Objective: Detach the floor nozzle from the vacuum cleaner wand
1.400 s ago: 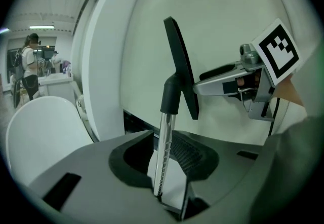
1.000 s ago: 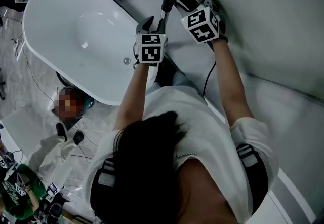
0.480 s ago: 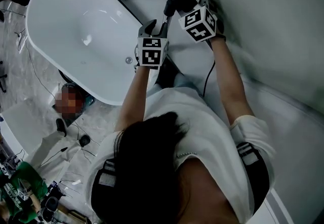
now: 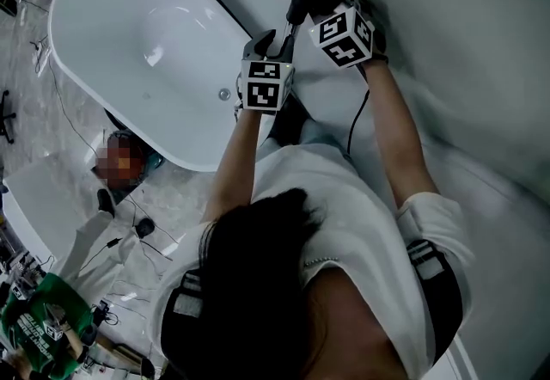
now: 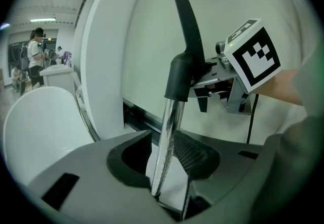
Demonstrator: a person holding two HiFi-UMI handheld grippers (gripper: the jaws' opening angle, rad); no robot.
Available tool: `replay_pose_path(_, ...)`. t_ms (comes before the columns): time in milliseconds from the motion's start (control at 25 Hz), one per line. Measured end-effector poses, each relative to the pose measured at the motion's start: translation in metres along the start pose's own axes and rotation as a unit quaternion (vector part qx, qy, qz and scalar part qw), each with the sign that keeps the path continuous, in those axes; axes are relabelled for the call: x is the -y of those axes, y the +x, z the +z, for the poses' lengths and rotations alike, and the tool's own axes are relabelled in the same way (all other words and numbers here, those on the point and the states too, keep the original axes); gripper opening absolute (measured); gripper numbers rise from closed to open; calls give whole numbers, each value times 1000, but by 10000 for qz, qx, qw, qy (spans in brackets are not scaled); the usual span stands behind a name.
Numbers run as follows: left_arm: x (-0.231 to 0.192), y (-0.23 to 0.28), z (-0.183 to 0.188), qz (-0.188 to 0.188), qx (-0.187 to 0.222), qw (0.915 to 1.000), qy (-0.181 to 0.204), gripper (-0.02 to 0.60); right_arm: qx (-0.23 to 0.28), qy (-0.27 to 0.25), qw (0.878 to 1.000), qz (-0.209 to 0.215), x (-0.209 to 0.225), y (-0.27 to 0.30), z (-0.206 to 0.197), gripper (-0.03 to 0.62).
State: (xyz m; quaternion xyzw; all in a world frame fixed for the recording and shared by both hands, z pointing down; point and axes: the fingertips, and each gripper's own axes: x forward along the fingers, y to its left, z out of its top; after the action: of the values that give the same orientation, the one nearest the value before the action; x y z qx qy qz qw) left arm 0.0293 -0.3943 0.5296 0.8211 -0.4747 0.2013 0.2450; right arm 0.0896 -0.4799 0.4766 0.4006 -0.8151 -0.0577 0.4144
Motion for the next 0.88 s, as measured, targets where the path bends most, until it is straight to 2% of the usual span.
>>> replay_pose_path(320, -3, 1, 3, -36, 42, 9999, -114, 126, 89, 146, 9999, -17, 1, 1, 3, 195)
replay_pose_path(600, -2, 15, 12, -415, 47, 9990, 137, 178, 34, 182, 9998, -52, 2, 9, 15, 193)
replay_pose_path(880, 2, 26, 16, -451, 21, 9986, 280, 186, 94, 252, 9996, -91, 3, 1, 15, 192)
